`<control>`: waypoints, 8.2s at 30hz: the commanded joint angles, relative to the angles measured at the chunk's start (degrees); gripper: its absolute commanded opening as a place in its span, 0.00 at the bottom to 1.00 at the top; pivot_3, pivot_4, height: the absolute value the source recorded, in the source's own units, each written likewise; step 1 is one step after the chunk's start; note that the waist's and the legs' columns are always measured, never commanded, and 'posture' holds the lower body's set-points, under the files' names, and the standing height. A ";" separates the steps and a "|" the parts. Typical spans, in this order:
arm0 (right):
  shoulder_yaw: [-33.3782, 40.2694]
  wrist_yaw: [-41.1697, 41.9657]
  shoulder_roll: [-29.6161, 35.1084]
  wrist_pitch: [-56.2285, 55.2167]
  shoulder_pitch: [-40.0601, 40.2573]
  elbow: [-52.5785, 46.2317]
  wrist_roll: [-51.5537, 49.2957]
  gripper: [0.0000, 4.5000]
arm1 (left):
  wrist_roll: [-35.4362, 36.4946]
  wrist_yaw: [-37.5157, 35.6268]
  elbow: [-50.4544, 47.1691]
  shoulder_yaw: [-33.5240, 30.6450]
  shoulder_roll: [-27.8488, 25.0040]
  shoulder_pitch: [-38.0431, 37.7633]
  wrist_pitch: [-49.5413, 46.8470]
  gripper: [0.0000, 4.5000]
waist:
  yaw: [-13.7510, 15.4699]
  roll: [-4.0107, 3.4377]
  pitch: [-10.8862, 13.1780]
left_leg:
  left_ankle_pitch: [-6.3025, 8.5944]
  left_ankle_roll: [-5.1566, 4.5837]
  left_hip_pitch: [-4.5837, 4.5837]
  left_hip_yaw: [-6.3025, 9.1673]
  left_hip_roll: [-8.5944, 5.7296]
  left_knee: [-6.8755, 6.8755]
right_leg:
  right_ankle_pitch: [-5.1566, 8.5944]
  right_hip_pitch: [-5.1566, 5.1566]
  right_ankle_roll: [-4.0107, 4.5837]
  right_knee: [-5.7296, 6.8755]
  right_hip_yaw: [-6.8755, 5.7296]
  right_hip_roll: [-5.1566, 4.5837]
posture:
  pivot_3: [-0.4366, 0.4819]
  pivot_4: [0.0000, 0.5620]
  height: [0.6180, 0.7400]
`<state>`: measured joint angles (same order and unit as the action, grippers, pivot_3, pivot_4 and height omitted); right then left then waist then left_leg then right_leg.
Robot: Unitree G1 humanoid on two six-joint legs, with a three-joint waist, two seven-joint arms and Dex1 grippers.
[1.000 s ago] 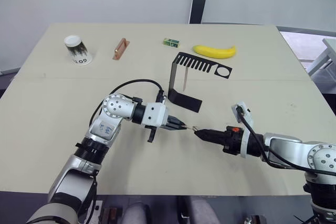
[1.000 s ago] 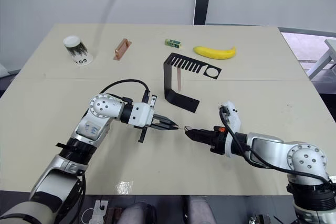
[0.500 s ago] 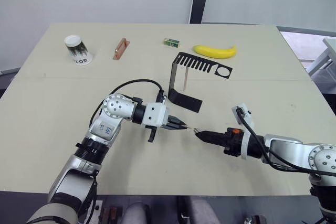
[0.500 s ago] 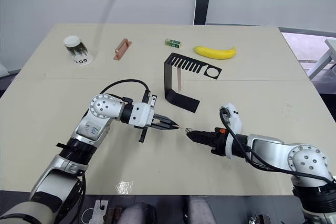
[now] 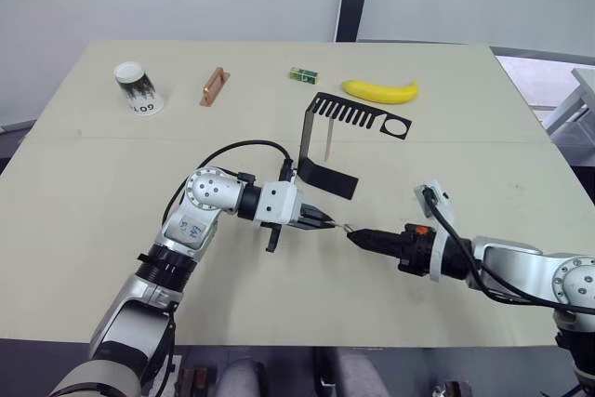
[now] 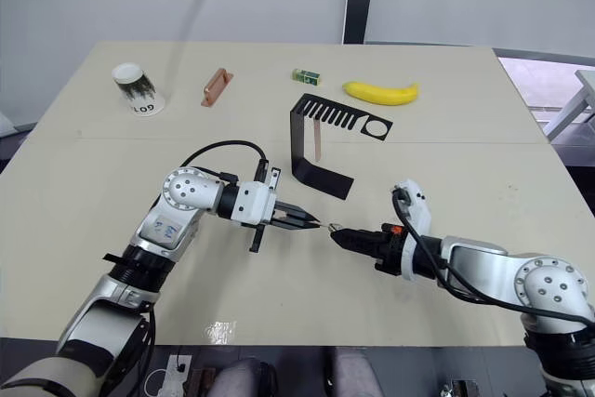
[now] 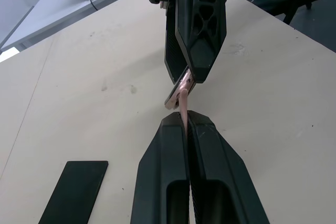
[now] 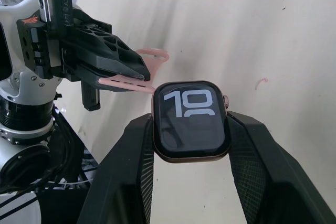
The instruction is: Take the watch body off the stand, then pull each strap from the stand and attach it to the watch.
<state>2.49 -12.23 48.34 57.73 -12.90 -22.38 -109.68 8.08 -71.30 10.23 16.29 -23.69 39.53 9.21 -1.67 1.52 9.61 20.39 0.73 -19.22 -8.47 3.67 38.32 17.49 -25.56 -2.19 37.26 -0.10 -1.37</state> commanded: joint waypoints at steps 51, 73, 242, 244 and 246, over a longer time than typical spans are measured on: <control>-0.56 0.44 1.08 -2.17 0.12 -2.67 -2.07 0.34 | 0.49 1.32 -1.95 0.28 2.18 0.22 -2.12 0.00 | 0.03 0.00 0.00 | 0.00 -0.01 -0.03 0.00 0.01 -0.04 | -0.01 0.00 -0.02 -0.13 -0.01 0.00 | 0.48 0.27 1.00; -1.96 -0.71 1.08 -2.79 -1.45 -3.66 -3.26 0.34 | -0.71 1.87 -2.05 1.75 3.10 -0.02 -2.38 0.00 | 0.05 0.00 0.00 | 0.00 -0.01 -0.05 0.00 0.01 -0.04 | -0.02 0.00 -0.03 -0.16 -0.01 0.00 | 0.48 0.27 1.00; -13.37 67.93 -0.02 -32.54 1.44 -5.77 92.28 0.99 | 12.65 -6.91 -14.37 -9.03 -17.23 -14.26 -21.13 1.00 | 0.09 0.00 0.03 | 0.31 -0.22 -0.03 -0.10 -0.01 0.61 | 0.03 0.01 -0.07 0.17 -0.10 -0.05 | 0.48 0.27 1.00; -6.92 68.46 2.08 -31.30 5.61 -9.47 88.46 1.00 | 14.52 -5.28 -15.43 -11.40 -17.75 -15.58 -23.61 1.00 | 0.12 0.01 0.03 | 0.33 -0.22 -0.04 -0.07 -0.01 0.61 | 0.03 0.01 -0.07 0.18 -0.12 -0.05 | 0.48 0.27 1.00; 3.22 69.36 3.69 -29.37 12.62 -13.29 83.11 1.00 | 16.85 -3.24 -16.50 -15.05 -18.98 -17.87 -26.83 1.00 | 0.19 0.02 0.02 | 0.38 -0.22 -0.08 -0.02 0.01 0.59 | 0.03 0.01 -0.07 0.17 -0.13 -0.06 | 0.48 0.27 1.00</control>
<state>-1.43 55.46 51.30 27.23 -2.76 -31.52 -22.11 22.36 -76.15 -4.04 5.14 -41.41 22.38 -15.55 -1.48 1.55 9.62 20.78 0.51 -19.27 -8.45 3.70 38.91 17.53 -25.53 -2.27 37.42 -0.23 -1.42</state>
